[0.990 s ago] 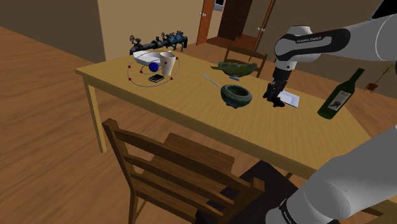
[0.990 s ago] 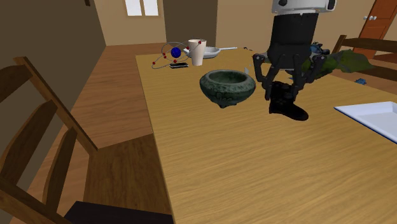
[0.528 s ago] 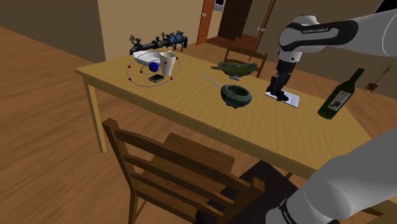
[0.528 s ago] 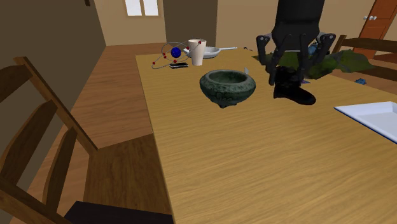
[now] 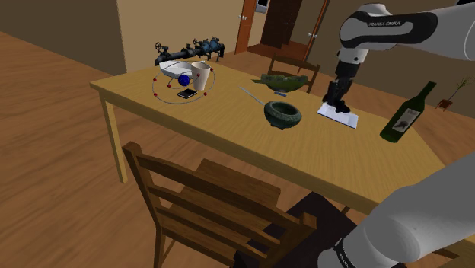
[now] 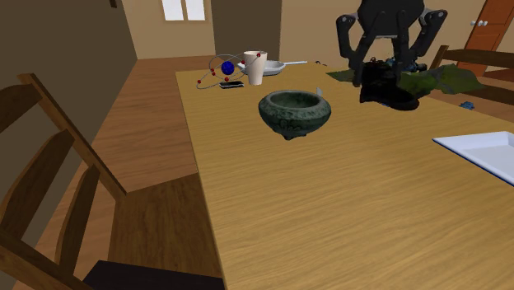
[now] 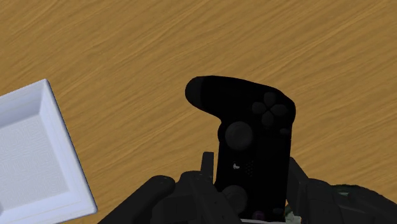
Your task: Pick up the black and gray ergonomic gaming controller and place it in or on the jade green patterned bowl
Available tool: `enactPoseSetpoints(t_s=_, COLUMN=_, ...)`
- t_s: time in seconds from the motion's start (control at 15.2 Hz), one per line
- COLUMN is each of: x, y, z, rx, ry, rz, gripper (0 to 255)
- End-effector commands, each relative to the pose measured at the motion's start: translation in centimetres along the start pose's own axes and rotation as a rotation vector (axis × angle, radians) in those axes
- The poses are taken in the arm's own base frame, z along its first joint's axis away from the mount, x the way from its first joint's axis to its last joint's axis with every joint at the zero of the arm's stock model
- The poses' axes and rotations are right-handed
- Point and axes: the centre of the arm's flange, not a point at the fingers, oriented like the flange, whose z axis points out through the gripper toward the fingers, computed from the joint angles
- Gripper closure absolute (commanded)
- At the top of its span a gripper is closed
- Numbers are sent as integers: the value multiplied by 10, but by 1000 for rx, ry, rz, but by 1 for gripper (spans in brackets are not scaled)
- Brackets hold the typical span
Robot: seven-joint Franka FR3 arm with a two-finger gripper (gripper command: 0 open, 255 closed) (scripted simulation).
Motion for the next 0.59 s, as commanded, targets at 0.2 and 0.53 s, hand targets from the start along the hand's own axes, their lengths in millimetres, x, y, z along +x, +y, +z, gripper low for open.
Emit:
enactPoseSetpoints(t_s=0.2, x=27, y=-26, z=-11, rx=0, ry=0, rz=0, gripper=255)
enactPoseSetpoints(t_s=0.53, x=75, y=-71, z=-19, rx=0, ry=0, rz=0, gripper=255)
